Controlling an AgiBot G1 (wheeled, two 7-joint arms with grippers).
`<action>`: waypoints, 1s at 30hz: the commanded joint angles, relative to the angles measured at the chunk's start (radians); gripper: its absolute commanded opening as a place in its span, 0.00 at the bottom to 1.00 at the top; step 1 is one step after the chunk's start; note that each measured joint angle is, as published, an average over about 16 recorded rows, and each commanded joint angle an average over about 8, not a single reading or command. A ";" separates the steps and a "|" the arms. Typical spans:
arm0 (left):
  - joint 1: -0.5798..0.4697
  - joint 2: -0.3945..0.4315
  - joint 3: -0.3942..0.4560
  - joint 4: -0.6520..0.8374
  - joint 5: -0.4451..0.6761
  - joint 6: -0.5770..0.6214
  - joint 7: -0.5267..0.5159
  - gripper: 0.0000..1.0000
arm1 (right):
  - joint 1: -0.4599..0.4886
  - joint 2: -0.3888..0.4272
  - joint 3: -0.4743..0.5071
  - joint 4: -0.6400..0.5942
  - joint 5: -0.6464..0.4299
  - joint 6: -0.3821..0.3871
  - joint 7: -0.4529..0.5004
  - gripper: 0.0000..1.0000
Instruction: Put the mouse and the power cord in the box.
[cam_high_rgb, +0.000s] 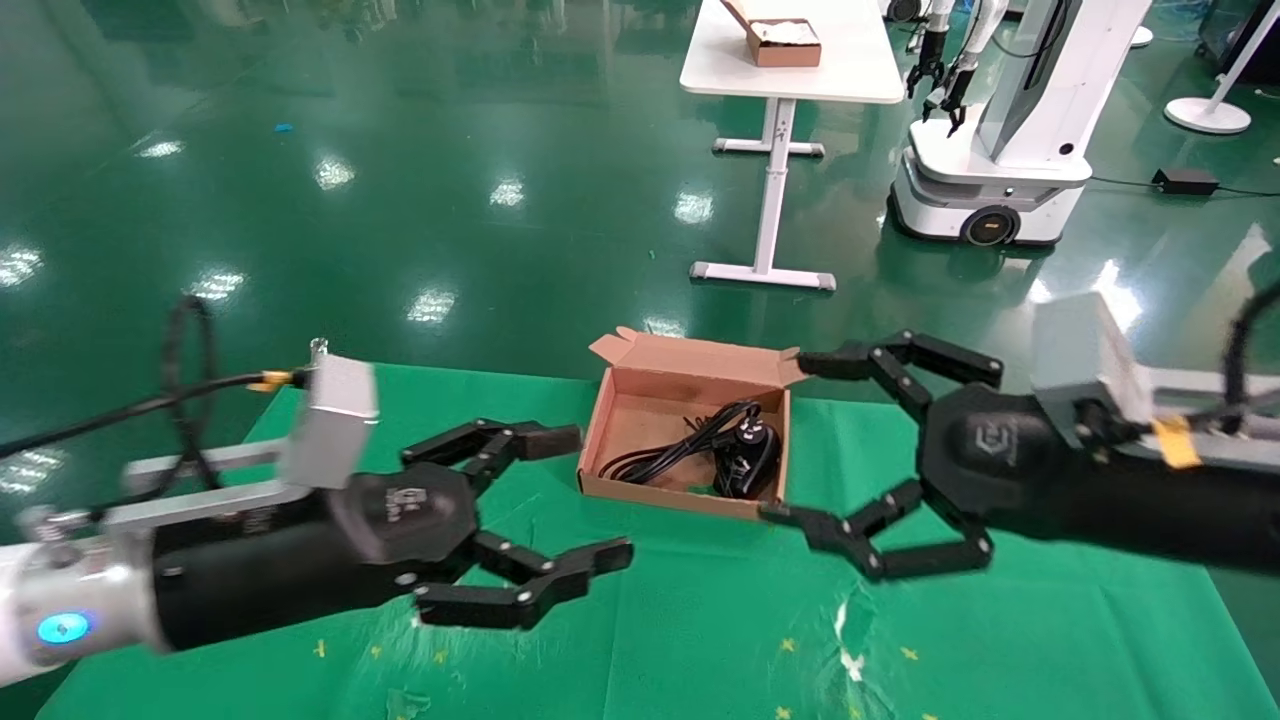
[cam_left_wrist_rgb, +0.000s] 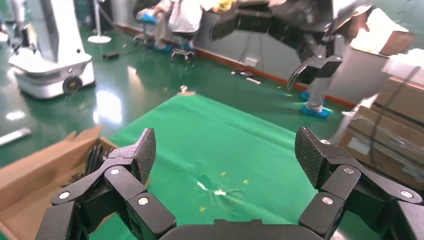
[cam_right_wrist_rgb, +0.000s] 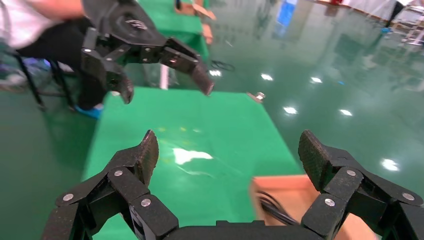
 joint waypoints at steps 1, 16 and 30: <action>0.018 -0.025 -0.034 -0.025 -0.012 0.035 0.002 1.00 | -0.036 0.013 0.020 0.037 0.025 -0.012 0.026 1.00; 0.134 -0.191 -0.258 -0.186 -0.093 0.269 0.014 1.00 | -0.276 0.097 0.154 0.287 0.193 -0.090 0.195 1.00; 0.135 -0.192 -0.258 -0.186 -0.095 0.270 0.014 1.00 | -0.278 0.098 0.157 0.288 0.196 -0.090 0.195 1.00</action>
